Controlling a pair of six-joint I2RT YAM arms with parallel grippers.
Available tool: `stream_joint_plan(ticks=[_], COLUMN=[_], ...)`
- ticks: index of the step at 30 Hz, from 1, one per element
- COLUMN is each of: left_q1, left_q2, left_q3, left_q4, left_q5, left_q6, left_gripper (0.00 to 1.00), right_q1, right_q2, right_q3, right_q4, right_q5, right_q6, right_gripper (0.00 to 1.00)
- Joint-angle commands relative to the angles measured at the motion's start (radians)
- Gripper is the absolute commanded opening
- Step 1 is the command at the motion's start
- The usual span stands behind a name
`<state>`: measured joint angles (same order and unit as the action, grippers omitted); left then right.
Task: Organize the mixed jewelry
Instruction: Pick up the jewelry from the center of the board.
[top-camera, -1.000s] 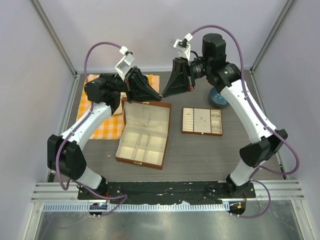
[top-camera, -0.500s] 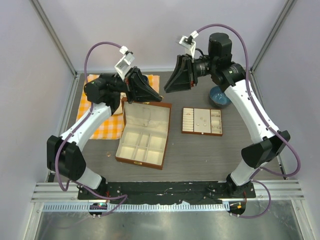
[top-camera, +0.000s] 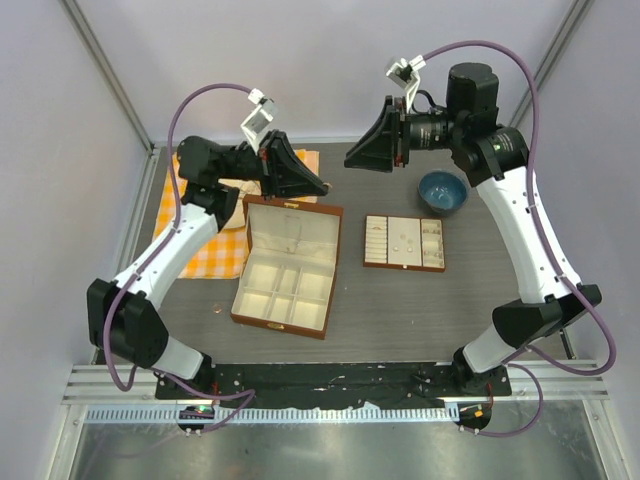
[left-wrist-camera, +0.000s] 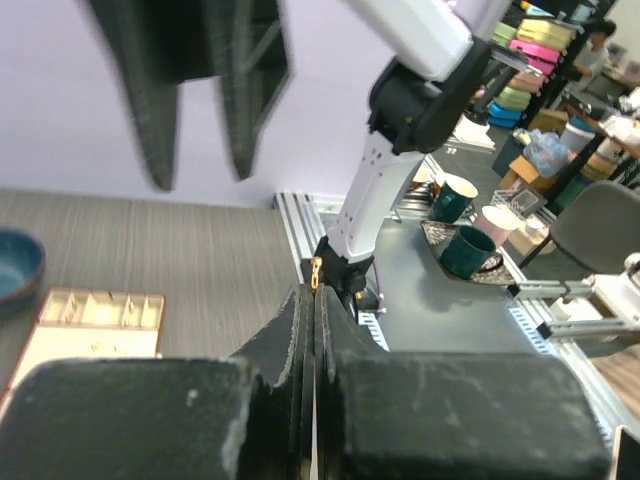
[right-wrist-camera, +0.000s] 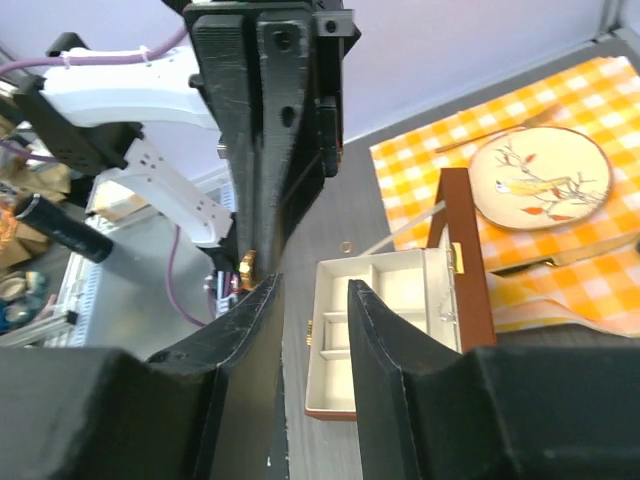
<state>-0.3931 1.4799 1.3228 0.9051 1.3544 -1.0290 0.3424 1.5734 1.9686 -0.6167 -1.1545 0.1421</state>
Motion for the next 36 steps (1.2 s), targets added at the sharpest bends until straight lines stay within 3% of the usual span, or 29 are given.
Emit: stream_joint_plan(ticks=[1,5,13,36], left_q1=[0.011,0.008,-0.027,-0.056], left_q2=[-0.023,-0.024,-0.036,-0.02], left_q3=[0.078,0.151,0.23,0.277], left_q4=[-0.493,-0.807,-1.116,-1.17], left_q5=[-0.078,-0.153,-0.225,-0.218], left_q6=[0.327,0.512,0.74,0.773], left_gripper=[0.0,0.0,0.0,0.0], right_q1=[0.03,0.04,0.087,0.168], right_q2=[-0.038,-0.042,-0.023,-0.004], right_q3=[0.056,0.05,0.052,0.053], right_q4=[-0.175,-0.198,-0.224,-0.288], right_q5=[0.174,0.248,0.302,0.369], right_q6=[-0.176,-0.205,-0.239,-0.325], right_gripper=[0.36,0.36,0.36,0.36])
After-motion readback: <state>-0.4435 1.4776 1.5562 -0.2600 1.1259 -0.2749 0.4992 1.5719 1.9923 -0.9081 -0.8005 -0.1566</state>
